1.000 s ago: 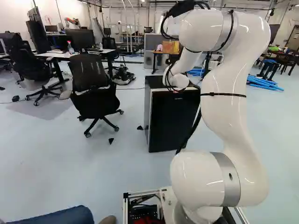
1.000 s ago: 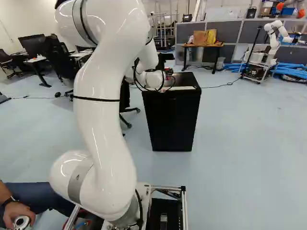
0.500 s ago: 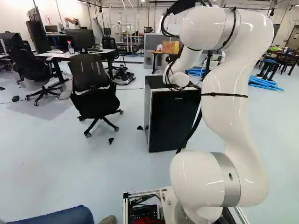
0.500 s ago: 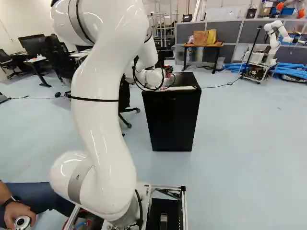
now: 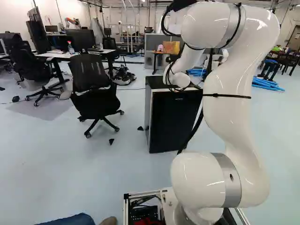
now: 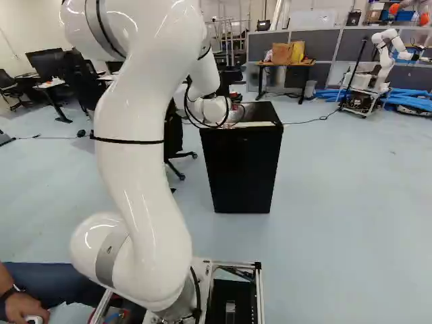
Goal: Grab a drink from the fridge
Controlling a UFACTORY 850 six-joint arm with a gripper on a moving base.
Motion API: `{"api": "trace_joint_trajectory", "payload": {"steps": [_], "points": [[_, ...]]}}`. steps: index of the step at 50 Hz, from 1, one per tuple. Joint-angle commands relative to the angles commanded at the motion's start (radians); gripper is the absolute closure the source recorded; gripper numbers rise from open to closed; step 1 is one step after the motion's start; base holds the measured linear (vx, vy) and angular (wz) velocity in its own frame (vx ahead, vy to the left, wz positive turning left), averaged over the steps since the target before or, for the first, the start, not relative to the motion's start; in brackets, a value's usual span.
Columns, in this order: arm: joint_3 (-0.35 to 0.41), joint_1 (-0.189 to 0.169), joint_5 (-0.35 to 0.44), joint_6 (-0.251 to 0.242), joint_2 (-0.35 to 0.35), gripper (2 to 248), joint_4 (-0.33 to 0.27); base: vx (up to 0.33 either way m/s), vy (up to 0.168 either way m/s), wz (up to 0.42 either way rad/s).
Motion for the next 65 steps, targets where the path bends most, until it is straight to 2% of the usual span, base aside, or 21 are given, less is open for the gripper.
{"api": "trace_joint_trajectory", "payload": {"steps": [33,65], "points": [[0.188,0.034,0.005,0.0,0.148,150,0.011,0.0,0.0,0.0],[0.488,0.089,0.013,0.0,0.383,150,0.028,0.0,0.0,0.0]]}}
